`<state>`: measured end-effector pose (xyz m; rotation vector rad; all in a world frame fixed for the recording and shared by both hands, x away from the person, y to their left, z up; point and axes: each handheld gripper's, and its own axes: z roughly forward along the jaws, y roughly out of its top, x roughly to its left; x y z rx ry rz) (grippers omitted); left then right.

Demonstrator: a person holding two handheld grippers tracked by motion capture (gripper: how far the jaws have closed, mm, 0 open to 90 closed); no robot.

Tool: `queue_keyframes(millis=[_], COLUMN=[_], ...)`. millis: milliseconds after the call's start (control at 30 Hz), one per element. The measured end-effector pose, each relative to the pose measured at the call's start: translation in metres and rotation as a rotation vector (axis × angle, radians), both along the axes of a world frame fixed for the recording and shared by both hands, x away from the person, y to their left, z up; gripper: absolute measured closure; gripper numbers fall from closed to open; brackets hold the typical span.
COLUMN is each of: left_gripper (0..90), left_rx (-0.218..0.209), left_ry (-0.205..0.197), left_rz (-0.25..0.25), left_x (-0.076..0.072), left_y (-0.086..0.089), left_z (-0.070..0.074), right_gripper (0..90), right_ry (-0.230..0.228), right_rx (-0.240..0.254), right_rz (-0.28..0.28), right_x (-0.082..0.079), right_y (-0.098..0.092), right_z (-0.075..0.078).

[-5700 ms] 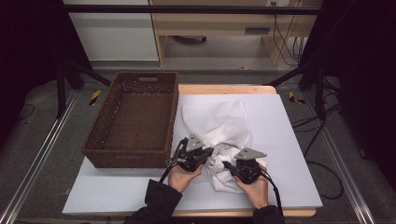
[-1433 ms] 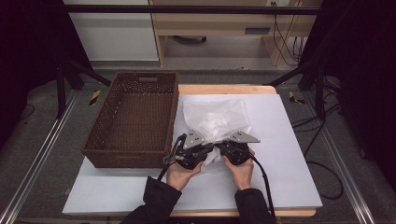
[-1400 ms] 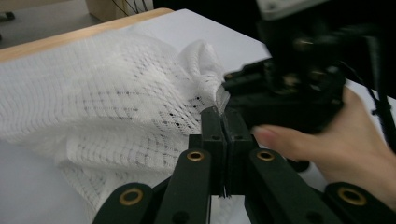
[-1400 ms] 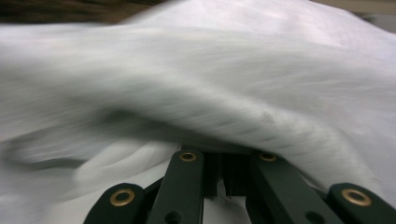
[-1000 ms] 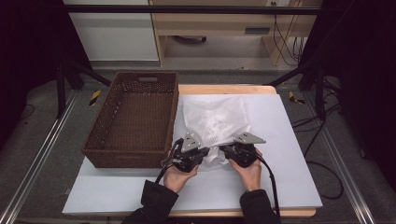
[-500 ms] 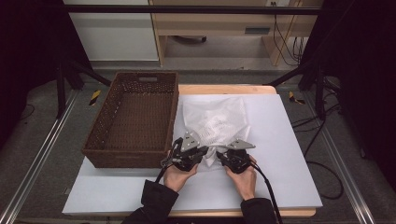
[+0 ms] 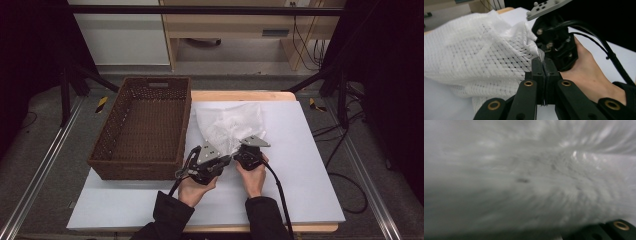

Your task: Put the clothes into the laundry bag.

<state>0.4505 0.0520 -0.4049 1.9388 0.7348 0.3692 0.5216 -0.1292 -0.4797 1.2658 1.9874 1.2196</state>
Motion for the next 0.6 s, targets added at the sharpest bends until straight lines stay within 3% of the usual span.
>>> queue_keyframes(millis=[67,200,300,433,500,600], left_gripper=[89.0,89.0,88.9,88.9,88.9,88.9], left_rx=[-0.008,-0.005,0.0,0.008,0.008,0.015], left_ry=[0.028,0.054,0.057,0.057,0.061,0.061], left_rz=[0.016,0.051,0.063,0.067,0.069,0.068], left_x=[0.004,0.012,0.015,0.016,0.017,0.019], left_y=[0.006,0.016,0.017,0.013,0.012,0.01], left_z=[-0.008,-0.018,-0.021,-0.024,-0.026,-0.027], right_gripper=[79.4,68.8,54.7,48.2,47.4,44.8], right_ry=[0.001,0.0,0.027,0.047,0.029,0.033], right_rx=[-0.033,-0.019,0.005,0.025,0.01,0.005], right_rz=[-0.005,0.046,0.143,0.215,0.216,0.159], right_x=[0.003,-0.005,-0.022,-0.049,-0.059,-0.063], right_y=[0.003,-0.003,-0.016,-0.033,-0.041,-0.053], right_z=[-0.006,0.001,0.012,0.02,0.022,0.018])
